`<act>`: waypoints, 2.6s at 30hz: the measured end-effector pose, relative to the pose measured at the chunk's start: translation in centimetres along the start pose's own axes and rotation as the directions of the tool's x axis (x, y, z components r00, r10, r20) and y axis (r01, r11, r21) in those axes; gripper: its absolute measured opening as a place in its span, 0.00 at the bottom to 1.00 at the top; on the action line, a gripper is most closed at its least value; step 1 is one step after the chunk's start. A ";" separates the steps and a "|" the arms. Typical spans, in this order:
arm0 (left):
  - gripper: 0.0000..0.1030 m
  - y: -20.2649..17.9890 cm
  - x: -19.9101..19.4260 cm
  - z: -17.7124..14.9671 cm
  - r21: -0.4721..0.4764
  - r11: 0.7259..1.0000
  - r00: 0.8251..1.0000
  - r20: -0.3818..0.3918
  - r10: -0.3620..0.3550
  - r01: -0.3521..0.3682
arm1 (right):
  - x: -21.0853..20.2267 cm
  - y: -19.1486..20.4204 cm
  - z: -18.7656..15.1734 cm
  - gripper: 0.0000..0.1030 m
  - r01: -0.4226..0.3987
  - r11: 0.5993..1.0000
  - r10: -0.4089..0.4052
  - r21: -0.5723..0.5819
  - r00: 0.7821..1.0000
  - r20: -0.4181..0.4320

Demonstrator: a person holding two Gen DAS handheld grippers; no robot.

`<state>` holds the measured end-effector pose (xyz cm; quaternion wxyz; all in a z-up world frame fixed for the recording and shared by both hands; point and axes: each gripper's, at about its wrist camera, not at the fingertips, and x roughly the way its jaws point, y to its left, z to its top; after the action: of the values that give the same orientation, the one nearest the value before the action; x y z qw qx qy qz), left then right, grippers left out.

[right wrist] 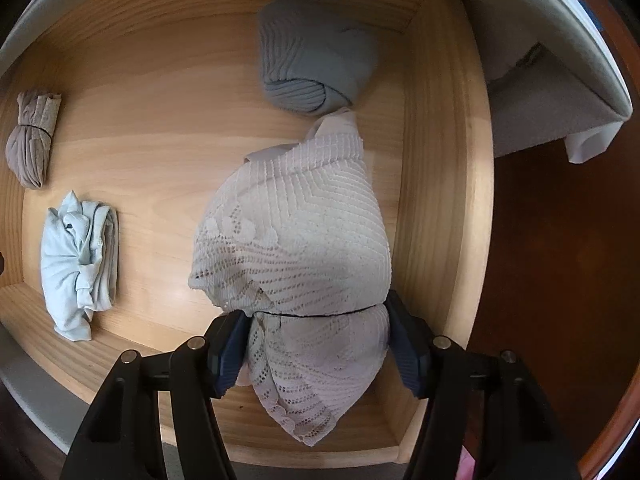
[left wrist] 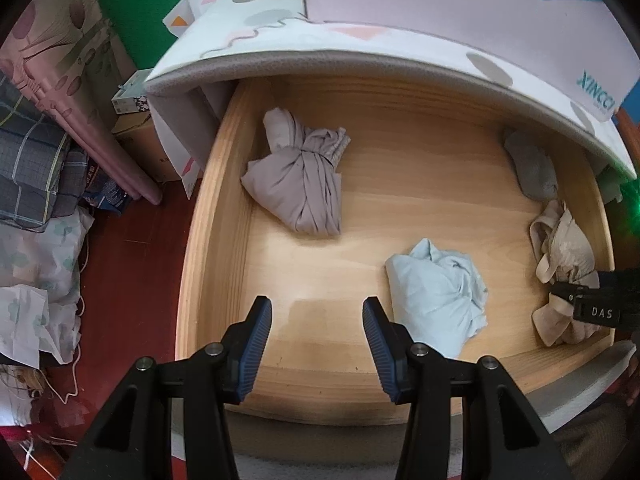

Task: Take underwear out of drawer
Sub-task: 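Lower the left gripper onto the light blue knit garment and grasp it while right holds the bra, then lift the light blue garment with the left gripper over the pink box while right holds the bra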

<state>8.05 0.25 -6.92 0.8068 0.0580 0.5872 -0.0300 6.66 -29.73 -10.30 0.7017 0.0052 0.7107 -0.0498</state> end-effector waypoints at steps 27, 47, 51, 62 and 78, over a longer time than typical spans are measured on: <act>0.58 -6.8 4.4 3.3 -0.068 0.981 0.942 -0.277 -0.191 0.179 | 0.0 0.2 -0.1 0.60 -0.032 0.999 0.032 -0.019 0.999 -0.001; 0.52 -7.7 9.7 3.5 -0.130 0.976 0.883 -0.419 -0.212 0.172 | 0.0 0.5 -0.4 0.62 -0.029 0.999 0.029 -0.018 1.000 -0.006; 0.44 -7.9 9.3 3.2 -0.111 0.976 0.887 -0.409 -0.216 0.187 | 0.0 0.6 -0.4 0.62 -0.029 0.999 0.029 -0.019 1.000 -0.006; 0.39 -6.9 7.8 1.9 -0.081 0.980 0.900 -0.388 -0.198 0.181 | 0.0 0.8 -0.3 0.62 -0.023 1.000 0.022 -0.021 1.000 -0.009; 0.38 -2.7 7.2 0.6 -0.069 0.989 0.919 -0.367 -0.144 0.128 | 0.4 1.4 -0.3 0.62 -0.008 1.000 0.008 -0.022 1.000 -0.017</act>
<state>10.51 -2.41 -13.74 0.6782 0.0041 0.7322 -0.0616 6.47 -28.33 -10.82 0.6959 0.0008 0.7171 -0.0392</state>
